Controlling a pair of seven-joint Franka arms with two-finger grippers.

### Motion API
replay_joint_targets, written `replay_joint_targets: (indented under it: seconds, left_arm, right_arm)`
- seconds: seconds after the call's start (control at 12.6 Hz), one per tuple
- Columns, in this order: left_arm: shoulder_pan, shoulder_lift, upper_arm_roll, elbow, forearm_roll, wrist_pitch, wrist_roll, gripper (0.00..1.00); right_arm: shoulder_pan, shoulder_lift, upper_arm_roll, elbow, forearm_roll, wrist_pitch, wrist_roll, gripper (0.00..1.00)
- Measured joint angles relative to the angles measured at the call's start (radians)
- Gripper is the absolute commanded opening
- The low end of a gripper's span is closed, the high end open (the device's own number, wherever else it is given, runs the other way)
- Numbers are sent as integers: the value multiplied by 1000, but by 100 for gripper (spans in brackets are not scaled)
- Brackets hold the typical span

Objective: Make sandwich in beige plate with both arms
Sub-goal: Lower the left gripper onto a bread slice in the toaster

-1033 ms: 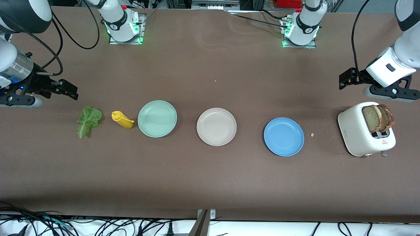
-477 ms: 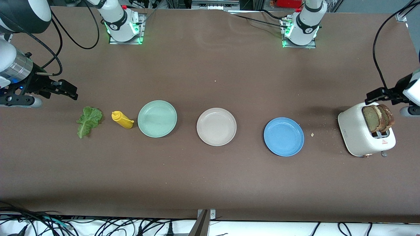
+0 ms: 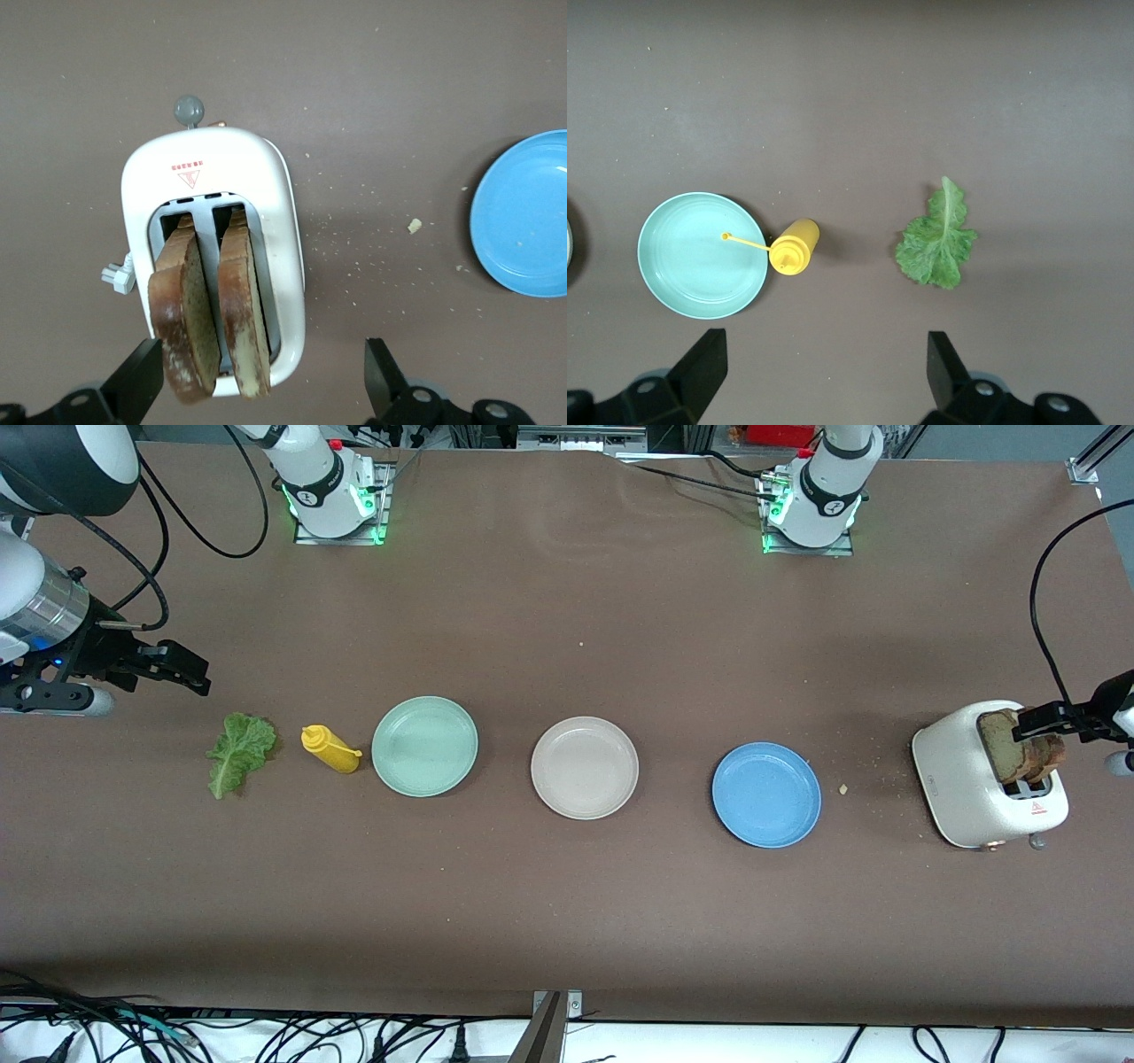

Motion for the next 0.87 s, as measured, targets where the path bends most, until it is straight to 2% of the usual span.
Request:
replay_joint_targets:
  seconds: [0.16,0.4,0.48,0.64,0.79,0.87]
  left_arm:
    - [0,2,-2,-53,0,35,-11,95]
    - [0,2,-3,-85,0,56,-25,74]
    - [0,1,-3,-97,0,71,-35,63]
    - [1,2,-3,-120,0,88,-62,28]
    - [1,1,-2,-127,3,93,-73,1]
    - [2,1,0,-127,17,95,-75,0]
  right_arm:
    - [0,3,0,0,0,0,0,100]
    - [0,4,0,0,0,0,0,100]
    - [0,4,0,0,0,0,0,100]
    - [0,4,0,0,0,0,0,100]
    - [0,4,0,0,0,0,0,100]
    - [0,4,0,0,0,0,0,100]
